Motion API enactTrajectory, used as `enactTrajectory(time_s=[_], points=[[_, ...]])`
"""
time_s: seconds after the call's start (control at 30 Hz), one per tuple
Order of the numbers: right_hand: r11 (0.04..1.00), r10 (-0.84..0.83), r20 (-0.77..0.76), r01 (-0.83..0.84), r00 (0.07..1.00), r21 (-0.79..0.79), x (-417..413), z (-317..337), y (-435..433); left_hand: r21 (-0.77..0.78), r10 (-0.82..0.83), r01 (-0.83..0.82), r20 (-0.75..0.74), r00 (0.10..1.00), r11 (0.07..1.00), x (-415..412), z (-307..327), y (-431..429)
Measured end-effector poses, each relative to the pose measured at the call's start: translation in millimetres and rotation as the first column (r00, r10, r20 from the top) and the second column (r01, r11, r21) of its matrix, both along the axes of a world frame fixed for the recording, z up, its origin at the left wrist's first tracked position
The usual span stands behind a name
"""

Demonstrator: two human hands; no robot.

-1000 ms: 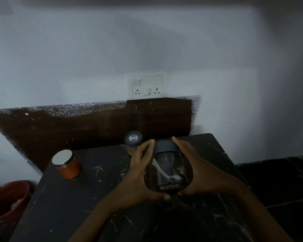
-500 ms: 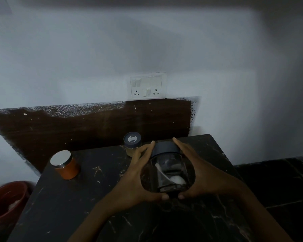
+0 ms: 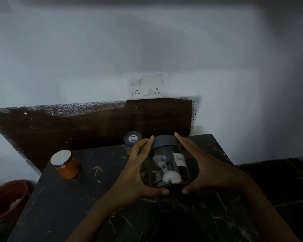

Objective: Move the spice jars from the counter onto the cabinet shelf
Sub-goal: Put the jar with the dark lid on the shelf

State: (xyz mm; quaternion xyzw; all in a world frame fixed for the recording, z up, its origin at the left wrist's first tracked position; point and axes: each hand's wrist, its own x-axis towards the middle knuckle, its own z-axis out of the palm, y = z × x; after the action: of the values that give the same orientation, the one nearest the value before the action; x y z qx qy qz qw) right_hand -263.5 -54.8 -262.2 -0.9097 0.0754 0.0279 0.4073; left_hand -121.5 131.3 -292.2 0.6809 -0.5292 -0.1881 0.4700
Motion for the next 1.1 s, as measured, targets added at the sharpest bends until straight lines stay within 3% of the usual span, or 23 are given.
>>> enactTrajectory(time_s=[0.1,0.3,0.67,0.87,1.1], points=[[0.998,-0.041,0.043,0.043,0.998,-0.047,3,-1,-1,0.031,-0.02,0.02,0.022,1.0,0.999,1,0,-1],[0.985,-0.044,0.091,0.058,0.995,-0.161,9,-2,8,0.047,0.01,-0.021,0.218,0.976,0.999,-1,1,-8],[0.993,-0.015,0.052,0.021,0.999,-0.119,2,16,0,0.002,-0.026,0.026,0.059,0.998,1.0,10,13,-2],[0.971,-0.04,0.2,0.085,0.979,-0.224,8,36,-1,0.063,-0.056,0.039,0.294,0.954,0.997,19,38,-21],[0.909,-0.028,0.404,0.192,0.914,-0.37,20,103,-21,-0.103,0.037,0.035,0.623,0.781,0.994,47,116,-51]])
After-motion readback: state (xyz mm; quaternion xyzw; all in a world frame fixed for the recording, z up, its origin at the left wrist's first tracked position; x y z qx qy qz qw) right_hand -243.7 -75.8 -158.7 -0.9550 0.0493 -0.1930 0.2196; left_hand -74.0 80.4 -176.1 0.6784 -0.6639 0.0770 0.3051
